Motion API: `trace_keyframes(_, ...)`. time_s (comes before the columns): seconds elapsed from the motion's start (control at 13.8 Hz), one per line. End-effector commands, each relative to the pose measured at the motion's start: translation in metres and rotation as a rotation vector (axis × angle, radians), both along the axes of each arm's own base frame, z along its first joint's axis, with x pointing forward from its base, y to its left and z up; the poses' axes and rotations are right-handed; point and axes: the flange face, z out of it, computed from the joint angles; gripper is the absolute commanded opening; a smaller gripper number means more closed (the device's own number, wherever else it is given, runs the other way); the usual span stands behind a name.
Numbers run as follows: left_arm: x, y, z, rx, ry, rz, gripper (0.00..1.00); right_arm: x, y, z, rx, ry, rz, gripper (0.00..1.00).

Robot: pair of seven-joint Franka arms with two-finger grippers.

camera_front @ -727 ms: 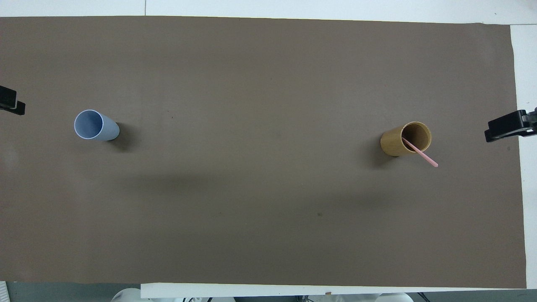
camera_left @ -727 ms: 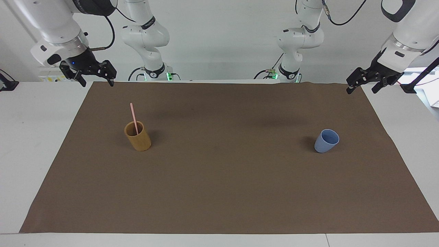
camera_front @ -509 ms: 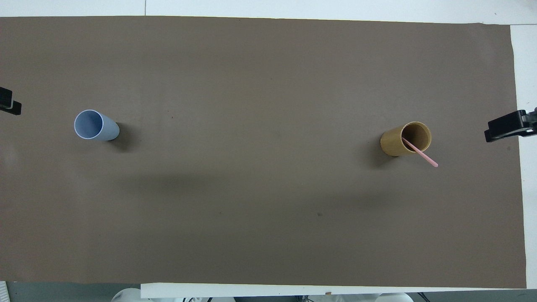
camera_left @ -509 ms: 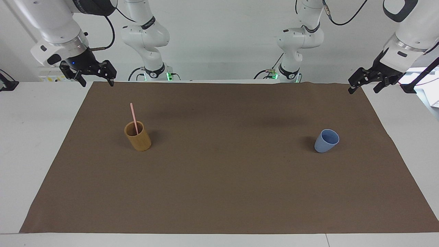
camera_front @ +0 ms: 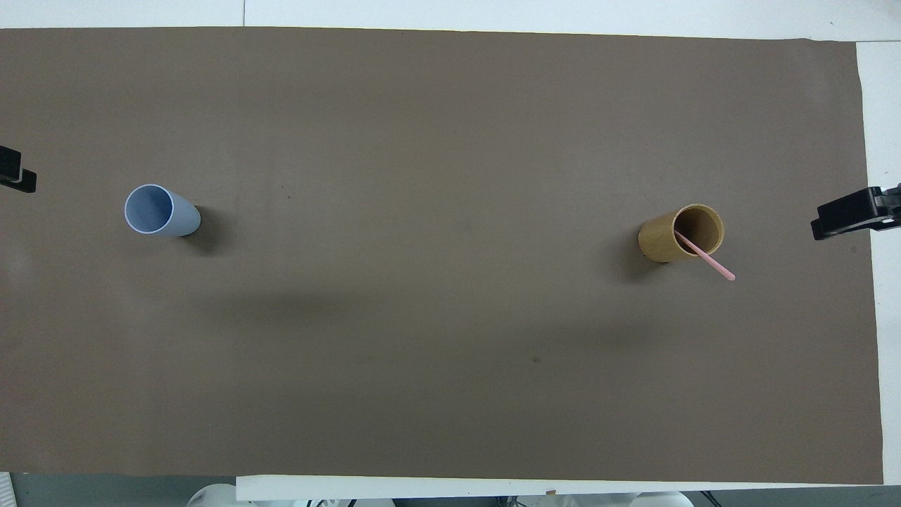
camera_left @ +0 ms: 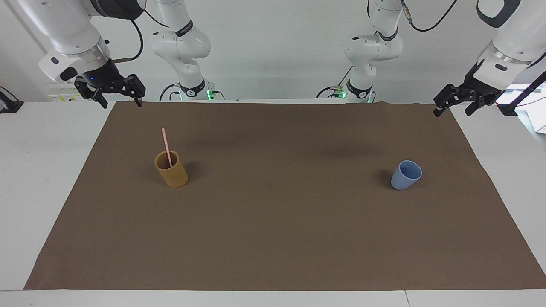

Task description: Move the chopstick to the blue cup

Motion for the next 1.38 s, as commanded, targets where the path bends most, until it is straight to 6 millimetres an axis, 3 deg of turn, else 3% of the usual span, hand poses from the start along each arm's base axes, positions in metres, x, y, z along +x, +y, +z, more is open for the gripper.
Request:
trace_keyframes(0.0, -0.013, 0.009, -0.072, 0.014, -0.061, 0.023, 1.00, -0.003, -0.003, 0.000, 0.022, 0.006, 0.018, 1.00)
trace_keyframes(0.15, -0.016, 0.017, -0.164, 0.014, -0.073, 0.038, 1.00, -0.002, 0.001, -0.004, 0.049, -0.014, 0.013, 1.00)
trace_keyframes(0.22, -0.016, 0.018, -0.199, 0.014, -0.070, 0.039, 1.00, 0.002, 0.004, -0.013, 0.064, -0.029, 0.014, 1.00)
trace_keyframes(0.29, -0.016, 0.019, -0.230, 0.013, -0.070, 0.040, 1.00, 0.005, 0.011, -0.029, 0.085, -0.029, 0.014, 1.00)
trace_keyframes(0.36, -0.016, 0.025, -0.244, 0.014, -0.064, 0.050, 1.00, 0.008, 0.018, -0.055, 0.102, -0.023, 0.019, 1.00)
trace_keyframes(0.44, -0.012, 0.029, -0.258, 0.014, -0.055, 0.059, 0.84, 0.009, 0.020, -0.080, 0.121, -0.023, 0.013, 1.00)
trace_keyframes(0.51, -0.012, 0.029, -0.266, 0.014, -0.047, 0.082, 0.01, 0.008, 0.023, -0.102, 0.128, -0.017, 0.012, 1.00)
trace_keyframes(0.65, -0.009, 0.021, -0.269, 0.014, -0.042, 0.113, 0.00, 0.009, 0.043, -0.133, 0.126, -0.024, 0.042, 0.94)
trace_keyframes(0.73, -0.007, 0.006, -0.268, 0.012, -0.057, 0.139, 0.00, 0.005, 0.045, -0.153, 0.126, 0.002, 0.043, 0.91)
trace_keyframes(0.87, -0.003, -0.047, -0.267, -0.001, -0.104, 0.157, 0.00, 0.000, 0.041, -0.187, 0.124, 0.040, 0.039, 0.85)
trace_keyframes(0.95, -0.001, -0.100, -0.265, -0.012, -0.114, 0.176, 0.00, -0.001, 0.039, -0.197, 0.116, 0.063, 0.043, 0.78)
trace_keyframes(1.09, -0.012, -0.195, -0.245, -0.041, -0.127, 0.245, 0.00, -0.006, 0.037, -0.205, 0.111, 0.093, 0.047, 0.74)
trace_keyframes(1.16, -0.029, -0.240, -0.238, -0.044, -0.115, 0.255, 0.00, -0.008, 0.037, -0.206, 0.111, 0.097, 0.046, 0.72)
trace_keyframes(1.31, -0.069, -0.301, -0.236, -0.047, -0.098, 0.256, 0.00, -0.012, 0.038, -0.210, 0.111, 0.107, 0.049, 0.59)
